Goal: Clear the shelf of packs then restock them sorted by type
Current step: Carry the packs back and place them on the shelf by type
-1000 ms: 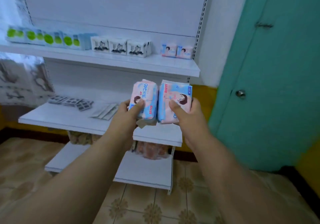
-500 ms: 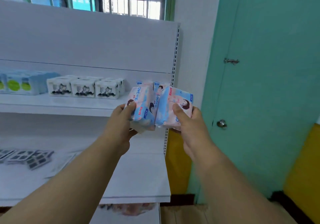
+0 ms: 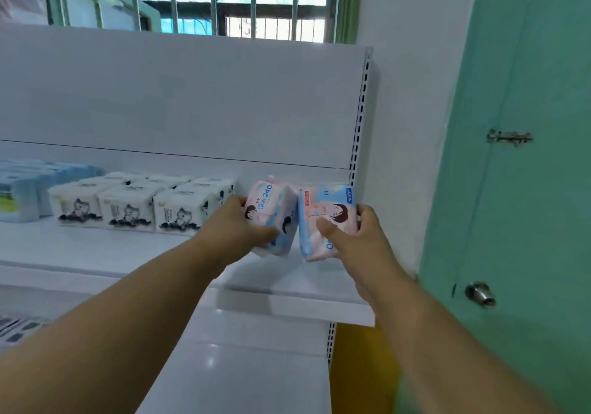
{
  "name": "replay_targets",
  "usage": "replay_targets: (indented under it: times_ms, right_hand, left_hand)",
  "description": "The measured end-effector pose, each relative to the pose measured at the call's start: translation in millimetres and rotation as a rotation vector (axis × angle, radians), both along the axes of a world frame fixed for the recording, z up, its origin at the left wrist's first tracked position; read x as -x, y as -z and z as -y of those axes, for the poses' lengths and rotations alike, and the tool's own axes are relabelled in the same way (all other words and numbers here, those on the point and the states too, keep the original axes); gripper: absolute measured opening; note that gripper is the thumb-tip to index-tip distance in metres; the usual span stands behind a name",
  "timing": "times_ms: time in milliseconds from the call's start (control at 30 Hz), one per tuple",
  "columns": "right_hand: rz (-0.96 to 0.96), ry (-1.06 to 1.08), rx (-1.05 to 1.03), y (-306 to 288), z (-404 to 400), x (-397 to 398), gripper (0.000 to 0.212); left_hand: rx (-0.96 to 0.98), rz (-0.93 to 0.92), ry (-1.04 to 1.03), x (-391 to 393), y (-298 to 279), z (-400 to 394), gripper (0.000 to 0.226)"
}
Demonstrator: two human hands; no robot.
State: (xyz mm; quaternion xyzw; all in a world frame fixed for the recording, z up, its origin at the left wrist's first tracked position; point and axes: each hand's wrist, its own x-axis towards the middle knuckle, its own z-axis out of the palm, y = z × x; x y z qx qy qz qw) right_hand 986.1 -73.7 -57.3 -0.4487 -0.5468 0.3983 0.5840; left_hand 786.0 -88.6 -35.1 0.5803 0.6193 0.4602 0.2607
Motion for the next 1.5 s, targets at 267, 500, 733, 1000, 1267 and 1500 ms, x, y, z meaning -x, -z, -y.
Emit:
replay_targets:
  times_ms: [267,500,733,1000,1267,1500]
  right_hand:
    - [0.805,0.225,-0.096,-5,-72,-8,0.059]
    - [1.240,0.255,0.001,-19,-101,-16,0.061]
    - [1.189,0.189,-0.069,-8,-145,-5,0.067]
    - [1.172,0.131,-0.141,-7,-173,-2,0.068]
    - [1.189,0.248,-0.136,-3,-151,-7,0.080]
    - [1.202,0.242,-0.205,9,-108,-9,0.077]
  left_hand:
    - [0.077,-0.511,0.139,29,-21,-87,0.061]
    - [0.003,-1.125,0.247,16,-24,-129,0.080]
    - [-0.075,-1.257,0.127,21,-7,-168,0.069]
    - [-0.077,-1.258,0.073,11,3,-185,0.071]
    - [-0.167,-1.224,0.048,12,11,-172,0.094]
    - [-0.266,-1.094,0.015,-4,25,-115,0.079]
